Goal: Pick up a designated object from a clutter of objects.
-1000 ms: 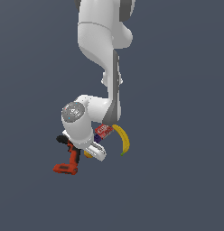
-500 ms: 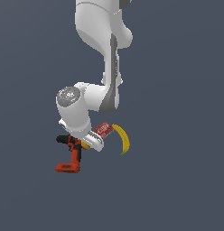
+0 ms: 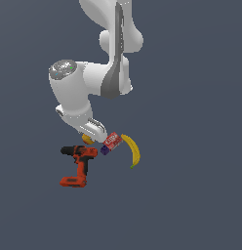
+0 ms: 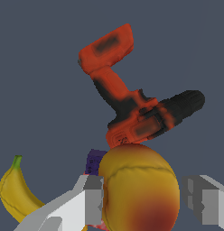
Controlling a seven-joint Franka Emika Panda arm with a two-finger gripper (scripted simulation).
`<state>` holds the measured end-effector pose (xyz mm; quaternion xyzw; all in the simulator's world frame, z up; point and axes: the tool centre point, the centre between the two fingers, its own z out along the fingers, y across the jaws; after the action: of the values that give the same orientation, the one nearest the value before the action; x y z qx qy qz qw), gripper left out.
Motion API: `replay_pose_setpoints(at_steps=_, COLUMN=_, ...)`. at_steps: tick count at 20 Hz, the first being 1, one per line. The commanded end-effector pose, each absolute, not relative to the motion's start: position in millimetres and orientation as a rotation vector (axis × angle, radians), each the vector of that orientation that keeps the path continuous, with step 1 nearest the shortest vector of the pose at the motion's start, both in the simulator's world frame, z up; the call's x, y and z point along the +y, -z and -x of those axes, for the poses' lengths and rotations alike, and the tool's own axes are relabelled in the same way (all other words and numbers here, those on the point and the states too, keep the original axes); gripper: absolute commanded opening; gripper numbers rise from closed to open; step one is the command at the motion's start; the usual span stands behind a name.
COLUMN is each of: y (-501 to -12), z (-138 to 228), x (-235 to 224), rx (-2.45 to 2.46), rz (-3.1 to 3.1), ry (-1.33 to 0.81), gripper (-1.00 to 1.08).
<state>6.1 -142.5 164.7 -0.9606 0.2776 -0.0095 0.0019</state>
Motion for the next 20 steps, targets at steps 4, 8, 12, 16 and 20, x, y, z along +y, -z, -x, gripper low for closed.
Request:
replay_pose_setpoints(at_steps=4, y=-208, z=23, x=-153, rx=0.87, rz=3.014, ry=0.025, gripper=-1.0)
replay_pose_setpoints(at_steps=8, y=-240, z=45, x=-160, rx=0.87, rz=3.015, ry=0.02, gripper=-1.0)
replay_pose_setpoints(at_steps=12, y=-274, z=67, x=-169, rx=0.87, rz=3.016, ry=0.015, gripper=-1.0)
replay_pose_setpoints(at_steps=16, y=-308, z=88, x=-177, rx=0.869, rz=3.017, ry=0.011, gripper=-1.0)
replay_pose_setpoints(at_steps=20, y=-337, z=106, x=-184, rx=0.869, rz=3.018, ry=0.007, gripper=-1.0)
